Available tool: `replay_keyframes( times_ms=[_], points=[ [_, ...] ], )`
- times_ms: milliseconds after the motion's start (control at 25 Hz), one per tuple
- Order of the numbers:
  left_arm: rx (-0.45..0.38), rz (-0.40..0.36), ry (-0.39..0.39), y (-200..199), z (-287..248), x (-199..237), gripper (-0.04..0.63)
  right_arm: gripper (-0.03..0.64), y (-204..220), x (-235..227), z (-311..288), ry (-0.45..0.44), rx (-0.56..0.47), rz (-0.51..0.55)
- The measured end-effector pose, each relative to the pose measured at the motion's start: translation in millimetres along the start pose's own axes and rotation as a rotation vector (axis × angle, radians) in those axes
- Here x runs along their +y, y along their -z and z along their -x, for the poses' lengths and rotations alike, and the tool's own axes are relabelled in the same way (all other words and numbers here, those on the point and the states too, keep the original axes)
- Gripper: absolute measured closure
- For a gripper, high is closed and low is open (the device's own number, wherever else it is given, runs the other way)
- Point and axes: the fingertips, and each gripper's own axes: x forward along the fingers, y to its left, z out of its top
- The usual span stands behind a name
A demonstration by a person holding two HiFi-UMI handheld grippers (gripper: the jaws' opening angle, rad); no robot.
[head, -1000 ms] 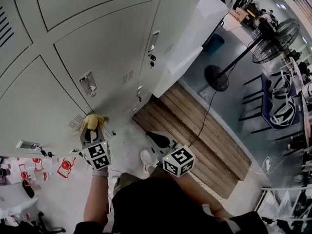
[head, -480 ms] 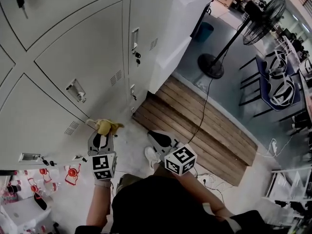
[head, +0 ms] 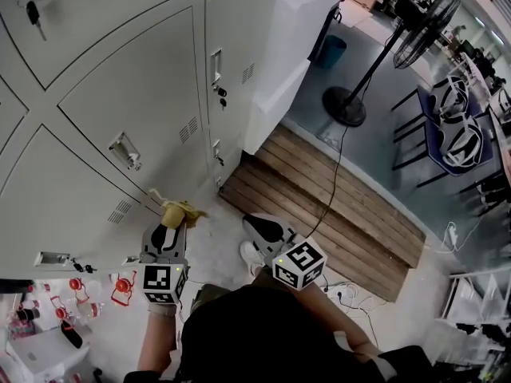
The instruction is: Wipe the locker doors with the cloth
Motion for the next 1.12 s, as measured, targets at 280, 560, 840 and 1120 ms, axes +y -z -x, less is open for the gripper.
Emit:
replay_keyframes(
  times_ms=[280, 560, 840, 1120],
  points=[
    [-0.021, 0.026, 0.055, -4.8, 8.6, -9.4, 0.485, 0.586, -7.9, 6.4, 4.4, -0.023, -0.021, 0.032],
    [-0.09, 0.016, 0.056, -19.7, 7.0, -9.2, 0.485, 0.586, -7.5, 20.7, -3.5, -0.077, -0.02, 0.086],
    [-0.078, 0.018, 0.042, -20.2, 4.2, -6.1, 0.485, 0.586, -8.4, 16.9, -8.9, -0.084, -0.017, 0.078],
    [-0.077, 0.017, 0.049, -21.1, -2.3, -11.2, 0.485, 0.586, -7.5, 10.8, -8.0, -0.084, -0.008, 0.078]
  ],
)
